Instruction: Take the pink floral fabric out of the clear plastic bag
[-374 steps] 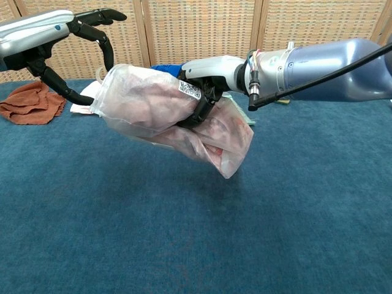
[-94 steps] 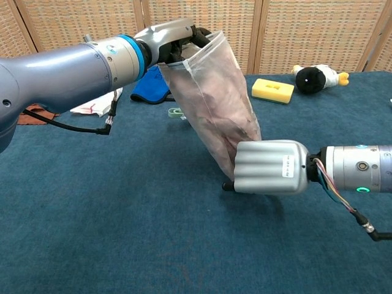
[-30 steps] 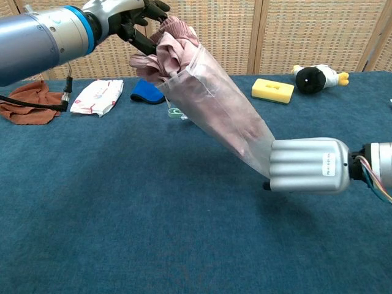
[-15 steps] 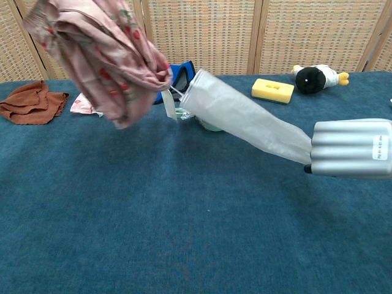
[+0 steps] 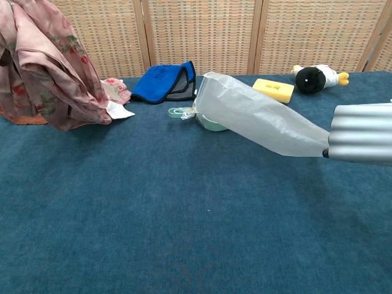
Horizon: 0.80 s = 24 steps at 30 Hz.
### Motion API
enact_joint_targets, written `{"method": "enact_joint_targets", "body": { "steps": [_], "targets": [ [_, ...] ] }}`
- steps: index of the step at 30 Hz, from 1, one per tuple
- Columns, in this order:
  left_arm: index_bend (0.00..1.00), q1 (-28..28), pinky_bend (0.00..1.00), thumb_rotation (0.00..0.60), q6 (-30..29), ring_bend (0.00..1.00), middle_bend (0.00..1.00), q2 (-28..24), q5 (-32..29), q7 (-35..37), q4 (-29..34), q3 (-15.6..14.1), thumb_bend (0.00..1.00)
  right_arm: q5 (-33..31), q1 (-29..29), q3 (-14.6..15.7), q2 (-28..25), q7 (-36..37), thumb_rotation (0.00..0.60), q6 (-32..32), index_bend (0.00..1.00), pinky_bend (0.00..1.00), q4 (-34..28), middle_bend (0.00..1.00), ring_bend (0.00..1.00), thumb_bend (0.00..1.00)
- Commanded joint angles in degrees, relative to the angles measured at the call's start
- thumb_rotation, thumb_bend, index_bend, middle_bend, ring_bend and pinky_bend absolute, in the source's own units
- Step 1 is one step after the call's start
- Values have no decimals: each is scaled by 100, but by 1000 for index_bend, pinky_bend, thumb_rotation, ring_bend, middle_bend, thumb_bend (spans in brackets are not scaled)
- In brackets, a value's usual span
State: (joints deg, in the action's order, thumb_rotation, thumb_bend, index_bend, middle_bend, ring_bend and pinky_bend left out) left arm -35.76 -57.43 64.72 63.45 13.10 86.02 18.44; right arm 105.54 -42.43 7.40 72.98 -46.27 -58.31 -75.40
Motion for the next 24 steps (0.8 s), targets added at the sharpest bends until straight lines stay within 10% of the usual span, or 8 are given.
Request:
{"method": "enact_joint_targets", "body": {
  "steps": [1, 3, 6, 24],
  "targets": [
    [362, 101, 0, 600, 113, 0, 0, -136, 195, -9, 97, -180, 633, -115, 222, -107, -86, -100, 600, -277, 444, 868, 21, 626, 799, 679],
    [28, 168, 0, 600, 68, 0, 0, -211, 264, 8, 168, -224, 408, -251, 395, -173, -132, -142, 600, -452, 110, 413, -38, 265, 390, 179],
    [0, 299, 0, 600, -187, 0, 0, -272, 373, -28, 232, -249, 196, -296, 563, -205, -227, -29, 600, -714, 0, 5, -107, 2, 5, 0],
    [0, 1965, 0, 600, -2823, 0, 0, -355, 1405, -436, 770, -916, 139, -804, 2051, -499, -468, 2936, 600, -3306, 0, 0, 88, 0, 0, 0]
  ]
}}
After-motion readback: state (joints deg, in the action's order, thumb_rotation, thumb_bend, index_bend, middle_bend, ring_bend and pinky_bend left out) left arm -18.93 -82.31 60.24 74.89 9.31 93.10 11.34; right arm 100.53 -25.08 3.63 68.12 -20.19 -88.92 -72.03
